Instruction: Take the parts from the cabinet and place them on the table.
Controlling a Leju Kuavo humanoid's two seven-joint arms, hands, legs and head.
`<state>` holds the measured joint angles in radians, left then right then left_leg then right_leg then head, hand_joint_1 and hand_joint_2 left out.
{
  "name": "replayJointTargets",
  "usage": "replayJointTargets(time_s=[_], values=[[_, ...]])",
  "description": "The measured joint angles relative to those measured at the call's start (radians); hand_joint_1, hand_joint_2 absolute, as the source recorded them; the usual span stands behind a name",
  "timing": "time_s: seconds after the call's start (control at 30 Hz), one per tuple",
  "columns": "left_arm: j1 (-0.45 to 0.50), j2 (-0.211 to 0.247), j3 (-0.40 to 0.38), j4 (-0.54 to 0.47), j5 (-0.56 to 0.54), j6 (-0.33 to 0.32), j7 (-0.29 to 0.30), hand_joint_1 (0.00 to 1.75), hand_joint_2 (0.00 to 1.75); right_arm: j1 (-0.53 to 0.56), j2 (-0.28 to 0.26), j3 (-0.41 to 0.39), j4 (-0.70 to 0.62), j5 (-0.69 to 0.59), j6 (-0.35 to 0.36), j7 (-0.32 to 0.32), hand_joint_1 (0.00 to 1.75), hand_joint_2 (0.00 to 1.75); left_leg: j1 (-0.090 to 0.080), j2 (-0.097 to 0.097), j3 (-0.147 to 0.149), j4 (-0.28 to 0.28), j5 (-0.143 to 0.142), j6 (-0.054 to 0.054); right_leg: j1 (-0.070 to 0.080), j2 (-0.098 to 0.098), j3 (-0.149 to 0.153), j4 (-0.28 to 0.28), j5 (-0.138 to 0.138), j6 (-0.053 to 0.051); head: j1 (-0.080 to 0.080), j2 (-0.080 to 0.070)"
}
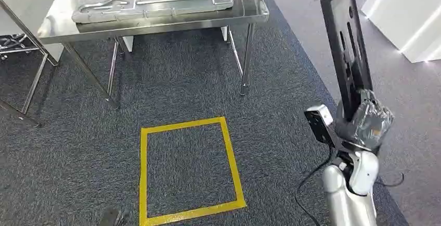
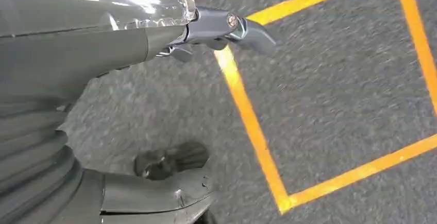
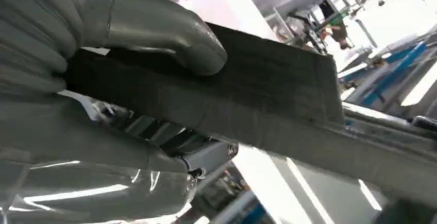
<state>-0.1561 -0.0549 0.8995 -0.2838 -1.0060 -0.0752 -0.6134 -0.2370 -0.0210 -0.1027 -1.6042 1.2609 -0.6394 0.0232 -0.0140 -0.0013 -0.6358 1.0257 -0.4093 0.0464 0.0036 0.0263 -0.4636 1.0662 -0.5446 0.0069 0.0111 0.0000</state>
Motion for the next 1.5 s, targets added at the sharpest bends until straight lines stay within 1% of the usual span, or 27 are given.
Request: replayJointTargets(time_s=[0.07,0.1,0.2,0.23,0.27,0.3,0.37,0.43,0.5,0.53,0.6,0.7,0.73,0.77,0.8,0.83,0.87,0.9,0.97,1.03,1.1,1.2,1.27,1.33,1.37,1.4,1.5], values=[[-0.010,-0.003,-0.013,0.000,0.000,0.000,0.004,0.00,1.75,-0.055,-0.011,0.031,0.031,0.096,0.030,0.013,1.75,1.75,0.006,0.000,0.035,-0.023,-0.014,0.009,-0.004,-0.014,-0.084,0.141,0.036,0.009,0.006,0.000],[-0.014,-0.003,-0.020,0.000,0.000,-0.001,0.006,0.00,1.75,-0.081,-0.024,0.050,0.050,0.157,0.054,0.017,1.75,1.75,0.009,0.000,0.049,-0.028,-0.025,0.008,-0.008,-0.014,-0.135,0.200,0.017,0.015,0.005,0.000],[-0.020,-0.004,-0.036,0.000,0.000,-0.006,0.010,0.00,1.75,-0.127,-0.056,0.107,0.098,0.216,0.086,0.020,1.75,1.75,0.021,-0.006,0.105,-0.030,-0.070,0.001,-0.021,-0.018,-0.243,0.244,-0.122,0.033,0.007,0.000],[-0.019,-0.006,-0.041,0.000,0.000,-0.007,0.011,0.00,1.75,-0.135,-0.061,0.118,0.108,0.218,0.088,0.021,1.75,1.75,0.026,-0.010,0.128,-0.030,-0.088,-0.004,-0.026,-0.021,-0.256,0.212,-0.133,0.040,0.006,0.000],[-0.019,-0.008,-0.045,0.000,0.000,-0.009,0.012,0.00,1.75,-0.143,-0.067,0.125,0.116,0.219,0.089,0.023,1.75,1.75,0.030,-0.015,0.151,-0.030,-0.106,-0.010,-0.030,-0.024,-0.259,0.161,-0.112,0.045,0.006,0.000],[-0.019,-0.010,-0.048,0.001,0.000,-0.009,0.012,0.00,1.75,-0.150,-0.074,0.131,0.124,0.221,0.090,0.024,1.75,1.75,0.035,-0.018,0.176,-0.030,-0.125,-0.017,-0.033,-0.028,-0.257,0.095,-0.050,0.051,0.007,0.000],[-0.018,-0.011,-0.049,0.001,0.001,-0.009,0.012,0.00,1.75,-0.161,-0.085,0.144,0.142,0.235,0.110,0.023,1.75,1.75,0.032,-0.020,0.219,-0.021,-0.166,-0.031,-0.034,-0.048,-0.262,-0.045,0.222,0.049,0.016,0.000],[-0.020,-0.011,-0.053,0.002,0.002,-0.011,0.017,0.00,1.75,-0.187,-0.101,0.171,0.160,0.258,0.157,0.010,1.75,1.75,0.030,-0.014,0.232,-0.050,-0.195,-0.050,-0.026,-0.035,-0.253,-0.018,0.189,0.027,0.016,0.000],[-0.028,-0.010,-0.062,0.002,0.005,-0.015,0.016,0.00,1.75,-0.226,-0.120,0.206,0.183,0.270,0.198,-0.008,1.75,1.75,0.031,-0.011,0.229,-0.006,-0.155,-0.062,-0.031,-0.030,-0.238,-0.027,0.166,0.007,0.019,0.000],[-0.031,-0.008,-0.067,0.002,0.007,-0.017,0.017,0.00,1.75,-0.248,-0.124,0.223,0.194,0.263,0.218,-0.022,1.75,1.75,0.035,-0.009,0.211,0.036,-0.141,-0.066,-0.034,-0.025,-0.218,-0.034,0.160,-0.001,0.016,0.000],[-0.036,-0.008,-0.074,0.002,0.010,-0.020,0.018,0.00,1.75,-0.293,-0.138,0.265,0.220,0.225,0.250,-0.049,1.75,1.75,0.035,-0.006,0.120,0.181,-0.129,-0.067,-0.029,-0.023,-0.185,-0.042,0.136,-0.014,0.011,0.000],[-0.030,-0.009,-0.084,0.003,0.015,-0.026,0.018,0.00,1.75,-0.321,-0.142,0.324,0.248,0.184,0.269,-0.080,1.75,1.75,0.033,-0.006,-0.009,0.281,-0.271,-0.068,-0.019,-0.017,-0.120,-0.053,0.091,-0.020,0.010,0.000],[-0.029,-0.009,-0.087,0.003,0.016,-0.027,0.019,0.00,1.75,-0.326,-0.144,0.341,0.254,0.181,0.271,-0.088,1.75,1.75,0.033,-0.006,-0.030,0.266,-0.297,-0.065,-0.016,-0.016,-0.095,-0.054,0.075,-0.020,0.010,0.000],[-0.028,-0.009,-0.091,0.003,0.018,-0.027,0.019,0.00,1.75,-0.333,-0.145,0.362,0.261,0.178,0.272,-0.097,1.75,1.75,0.031,-0.006,-0.043,0.227,-0.293,-0.059,-0.013,-0.015,-0.070,-0.054,0.055,-0.021,0.009,0.000],[-0.028,-0.009,-0.093,0.003,0.019,-0.028,0.020,0.00,1.75,-0.339,-0.146,0.376,0.266,0.176,0.273,-0.099,1.75,1.75,0.026,-0.006,-0.045,0.168,-0.248,-0.050,-0.009,-0.015,-0.043,-0.056,0.038,-0.020,0.009,0.000],[-0.027,-0.009,-0.096,0.003,0.020,-0.028,0.020,0.00,1.75,-0.344,-0.146,0.389,0.271,0.170,0.276,-0.104,1.75,1.75,0.022,-0.006,-0.044,0.099,-0.161,-0.037,-0.006,-0.016,-0.022,-0.057,0.021,-0.020,0.007,0.000],[-0.025,-0.008,-0.098,0.003,0.022,-0.029,0.021,0.00,1.75,-0.349,-0.146,0.398,0.277,0.164,0.278,-0.110,1.75,1.75,0.016,-0.007,-0.046,0.034,-0.028,-0.023,-0.006,-0.017,-0.007,-0.059,0.006,-0.020,0.008,0.000],[-0.020,-0.006,-0.098,0.003,0.023,-0.029,0.022,0.00,1.75,-0.354,-0.146,0.411,0.285,0.158,0.283,-0.118,1.75,1.75,0.005,-0.010,-0.046,0.025,0.017,-0.019,-0.002,-0.009,0.011,-0.055,-0.009,-0.012,0.012,0.000],[-0.021,-0.005,-0.101,0.003,0.025,-0.031,0.024,0.00,1.75,-0.367,-0.146,0.439,0.290,0.151,0.292,-0.132,1.75,1.75,-0.001,-0.016,-0.019,0.022,-0.004,-0.013,-0.005,-0.003,0.040,-0.059,-0.028,-0.002,0.010,0.000],[-0.034,-0.003,-0.108,0.003,0.027,-0.031,0.025,0.00,1.75,-0.389,-0.147,0.464,0.291,0.150,0.297,-0.141,1.75,1.75,0.000,-0.020,0.011,0.007,-0.005,0.004,-0.006,-0.003,0.035,-0.016,-0.001,0.012,0.009,0.000],[-0.044,-0.003,-0.116,0.003,0.029,-0.032,0.025,0.00,1.75,-0.405,-0.147,0.484,0.292,0.149,0.300,-0.143,1.75,1.75,0.005,-0.016,0.034,-0.002,-0.012,0.017,-0.008,-0.015,-0.023,0.090,-0.001,0.014,0.014,0.000],[-0.042,-0.003,-0.125,0.003,0.029,-0.035,0.027,0.00,1.75,-0.410,-0.147,0.517,0.300,0.145,0.318,-0.153,1.75,1.75,0.006,-0.017,0.052,-0.003,-0.038,0.020,-0.015,-0.017,-0.167,0.245,-0.102,0.030,0.013,0.000],[-0.036,-0.003,-0.132,0.004,0.032,-0.039,0.029,0.00,1.75,-0.413,-0.147,0.544,0.310,0.141,0.346,-0.165,1.75,1.75,0.006,-0.022,0.073,-0.002,-0.059,0.017,-0.017,-0.019,-0.221,0.234,-0.123,0.032,0.013,0.000],[-0.035,-0.006,-0.142,0.004,0.033,-0.041,0.031,0.00,1.75,-0.427,-0.146,0.567,0.317,0.131,0.374,-0.168,1.75,1.75,0.006,-0.025,0.105,-0.002,-0.083,0.012,-0.016,-0.021,-0.216,0.115,-0.038,0.025,0.013,0.000],[-0.037,-0.008,-0.147,0.004,0.035,-0.042,0.031,0.00,1.75,-0.435,-0.146,0.578,0.321,0.125,0.387,-0.168,1.75,1.75,0.006,-0.025,0.123,-0.002,-0.097,0.009,-0.015,-0.022,-0.206,0.030,0.047,0.021,0.013,0.000],[-0.034,-0.010,-0.149,0.005,0.036,-0.042,0.031,0.00,1.75,-0.438,-0.146,0.590,0.328,0.119,0.397,-0.168,1.75,1.75,0.006,-0.025,0.126,-0.005,-0.109,0.004,-0.011,-0.026,-0.206,-0.023,0.169,0.014,0.013,0.000],[-0.037,-0.011,-0.156,0.007,0.042,-0.042,0.036,0.00,1.75,-0.456,-0.137,0.623,0.343,0.104,0.431,-0.167,1.75,1.75,0.008,-0.024,0.144,-0.019,-0.108,-0.017,0.002,-0.022,-0.199,-0.052,0.147,-0.009,0.011,0.000]])
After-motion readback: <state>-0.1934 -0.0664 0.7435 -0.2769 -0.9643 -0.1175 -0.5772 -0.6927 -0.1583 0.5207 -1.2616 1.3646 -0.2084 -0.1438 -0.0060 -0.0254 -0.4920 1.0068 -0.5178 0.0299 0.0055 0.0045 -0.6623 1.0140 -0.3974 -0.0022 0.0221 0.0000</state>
